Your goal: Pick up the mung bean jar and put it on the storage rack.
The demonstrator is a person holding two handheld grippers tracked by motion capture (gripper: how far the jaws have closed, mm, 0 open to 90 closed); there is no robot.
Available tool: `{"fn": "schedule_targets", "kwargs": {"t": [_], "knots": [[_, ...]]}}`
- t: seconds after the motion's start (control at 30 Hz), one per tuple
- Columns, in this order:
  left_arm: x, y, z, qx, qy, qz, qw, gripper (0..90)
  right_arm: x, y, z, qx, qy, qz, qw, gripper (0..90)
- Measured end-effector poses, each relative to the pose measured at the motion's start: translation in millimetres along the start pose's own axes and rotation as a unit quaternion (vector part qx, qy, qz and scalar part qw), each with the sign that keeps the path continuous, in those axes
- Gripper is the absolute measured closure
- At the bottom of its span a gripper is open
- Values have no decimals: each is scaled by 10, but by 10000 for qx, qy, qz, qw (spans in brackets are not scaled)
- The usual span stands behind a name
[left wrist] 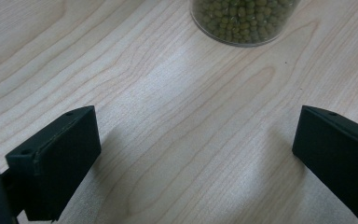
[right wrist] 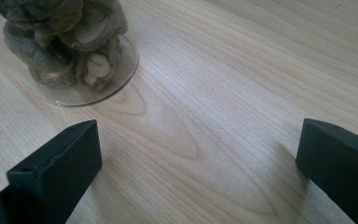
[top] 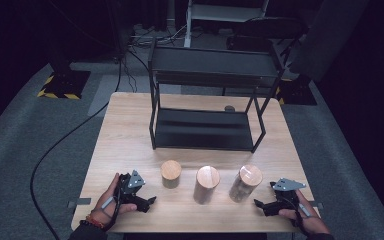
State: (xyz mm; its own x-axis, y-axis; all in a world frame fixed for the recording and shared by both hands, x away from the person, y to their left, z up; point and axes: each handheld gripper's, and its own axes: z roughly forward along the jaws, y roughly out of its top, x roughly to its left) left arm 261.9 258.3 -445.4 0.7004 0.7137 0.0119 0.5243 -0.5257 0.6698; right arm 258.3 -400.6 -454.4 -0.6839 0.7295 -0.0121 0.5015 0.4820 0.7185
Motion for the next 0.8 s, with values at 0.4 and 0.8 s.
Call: {"fn": "schedule_targets", "kwargs": {"t": [0.4,0.8], "knots": [[-96,12,-175,-276,94,109,9995,21,0,0,0,-1,0,-1,10000,0],[-149,60,-263,-328,44,198,9993,20,1,-1,0,-3,-3,1,10000,0]]}}
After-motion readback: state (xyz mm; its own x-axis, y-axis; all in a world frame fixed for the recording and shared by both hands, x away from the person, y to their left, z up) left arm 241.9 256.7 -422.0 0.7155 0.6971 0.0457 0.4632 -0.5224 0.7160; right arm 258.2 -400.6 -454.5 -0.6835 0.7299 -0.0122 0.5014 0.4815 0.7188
